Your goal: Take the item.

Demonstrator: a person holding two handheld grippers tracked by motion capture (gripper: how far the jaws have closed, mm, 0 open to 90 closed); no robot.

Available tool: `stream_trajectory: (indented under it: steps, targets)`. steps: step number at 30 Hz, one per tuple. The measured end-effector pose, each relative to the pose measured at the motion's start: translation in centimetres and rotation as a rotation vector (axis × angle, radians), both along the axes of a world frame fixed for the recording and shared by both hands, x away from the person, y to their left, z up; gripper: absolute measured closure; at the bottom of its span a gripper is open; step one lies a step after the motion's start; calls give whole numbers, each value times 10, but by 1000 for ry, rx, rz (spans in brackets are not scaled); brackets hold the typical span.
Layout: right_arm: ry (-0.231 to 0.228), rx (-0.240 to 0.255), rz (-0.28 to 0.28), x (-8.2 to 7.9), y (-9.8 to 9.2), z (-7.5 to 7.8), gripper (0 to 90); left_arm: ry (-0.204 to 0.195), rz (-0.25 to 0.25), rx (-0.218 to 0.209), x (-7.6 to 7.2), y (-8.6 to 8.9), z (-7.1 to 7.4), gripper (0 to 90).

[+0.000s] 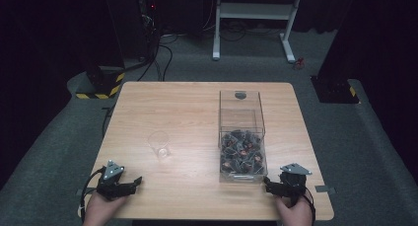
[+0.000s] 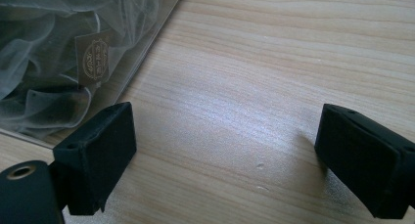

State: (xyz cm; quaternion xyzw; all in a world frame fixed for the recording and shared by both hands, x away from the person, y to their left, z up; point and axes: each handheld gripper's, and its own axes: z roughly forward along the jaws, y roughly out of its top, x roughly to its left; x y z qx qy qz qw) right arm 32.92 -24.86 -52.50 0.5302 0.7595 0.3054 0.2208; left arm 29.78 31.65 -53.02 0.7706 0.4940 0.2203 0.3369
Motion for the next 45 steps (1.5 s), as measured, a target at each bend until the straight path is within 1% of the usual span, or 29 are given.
stream_trajectory:
  steps: [16, 22, 24, 27, 30, 32, 36, 38, 39, 41, 45]
  targets:
    - [-2, 0, 7, 2, 0, 0, 81, 1, 0, 1, 0, 0, 0, 166]
    - [4, 4, 4, 2, 0, 0, 82, -3, -3, 2, -1, 0, 0, 174]
    - [0, 5, 6, 3, -1, 0, 97, -1, -1, -2, -1, 0, 0, 183]
    - [-8, 9, -9, 3, -2, 0, 128, -1, -4, 0, -1, -1, 1, 194]
    - [-8, 9, -9, 4, -1, 0, 127, -2, -16, 0, -2, 0, 1, 217]
    - [-7, 9, -10, 4, -1, 0, 127, -4, -25, 10, -1, 0, 2, 235]
    - [-5, 5, -10, 4, -1, 1, 122, 2, -49, -7, -1, 0, 2, 268]
    - [-3, 6, -9, 4, -1, 1, 116, 4, -63, 1, -1, -1, 3, 270]
    - [-3, 6, -9, 4, -1, 1, 116, 4, -64, -3, -1, -2, 3, 270]
    - [-6, 2, 5, 4, -1, 0, 104, 7, -77, 2, 0, -3, 3, 267]
    - [-4, 2, 11, 5, -1, 0, 98, 12, -89, 4, 1, -3, 4, 249]
